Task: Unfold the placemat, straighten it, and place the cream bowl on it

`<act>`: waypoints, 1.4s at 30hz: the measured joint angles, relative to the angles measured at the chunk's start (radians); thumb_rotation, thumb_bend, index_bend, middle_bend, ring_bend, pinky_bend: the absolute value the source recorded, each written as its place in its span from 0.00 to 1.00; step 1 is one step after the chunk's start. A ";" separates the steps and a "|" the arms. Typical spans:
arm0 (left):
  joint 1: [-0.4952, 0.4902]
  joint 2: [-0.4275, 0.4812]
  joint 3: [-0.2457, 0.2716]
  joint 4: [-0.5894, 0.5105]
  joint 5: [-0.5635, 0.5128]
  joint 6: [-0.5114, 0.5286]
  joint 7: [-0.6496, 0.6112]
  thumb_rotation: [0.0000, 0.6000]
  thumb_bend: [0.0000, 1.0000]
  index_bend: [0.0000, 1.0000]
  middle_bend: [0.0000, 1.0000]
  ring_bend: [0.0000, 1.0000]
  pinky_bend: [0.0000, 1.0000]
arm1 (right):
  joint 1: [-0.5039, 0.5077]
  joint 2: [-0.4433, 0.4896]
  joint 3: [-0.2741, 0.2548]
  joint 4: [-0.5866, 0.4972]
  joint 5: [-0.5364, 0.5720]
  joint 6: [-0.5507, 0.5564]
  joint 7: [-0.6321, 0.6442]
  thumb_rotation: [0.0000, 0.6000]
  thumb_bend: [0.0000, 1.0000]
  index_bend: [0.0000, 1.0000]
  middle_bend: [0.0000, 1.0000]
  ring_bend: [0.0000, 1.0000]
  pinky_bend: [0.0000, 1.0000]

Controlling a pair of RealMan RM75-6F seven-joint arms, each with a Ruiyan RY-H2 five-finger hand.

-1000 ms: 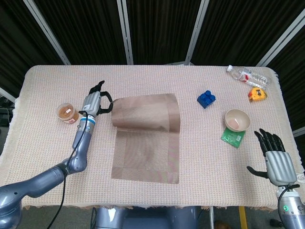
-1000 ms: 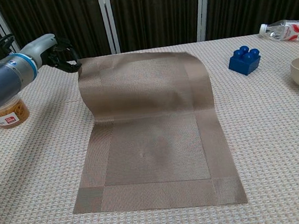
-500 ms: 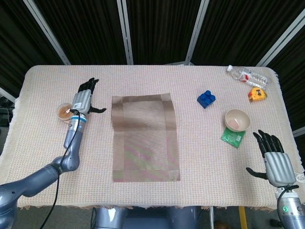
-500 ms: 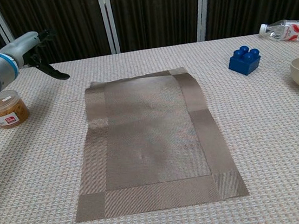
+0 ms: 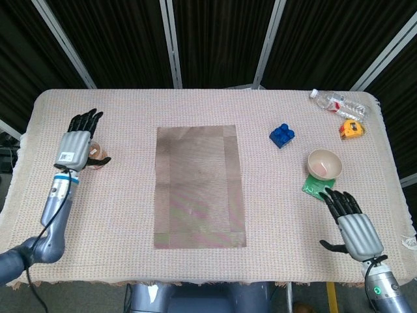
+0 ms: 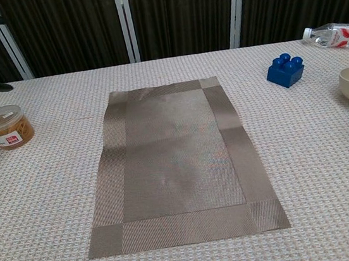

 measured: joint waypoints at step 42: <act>0.372 0.341 0.218 -0.402 0.131 0.316 0.041 1.00 0.07 0.00 0.00 0.00 0.00 | 0.384 -0.358 0.033 0.080 -0.053 -0.477 -0.235 1.00 0.09 0.25 0.00 0.00 0.00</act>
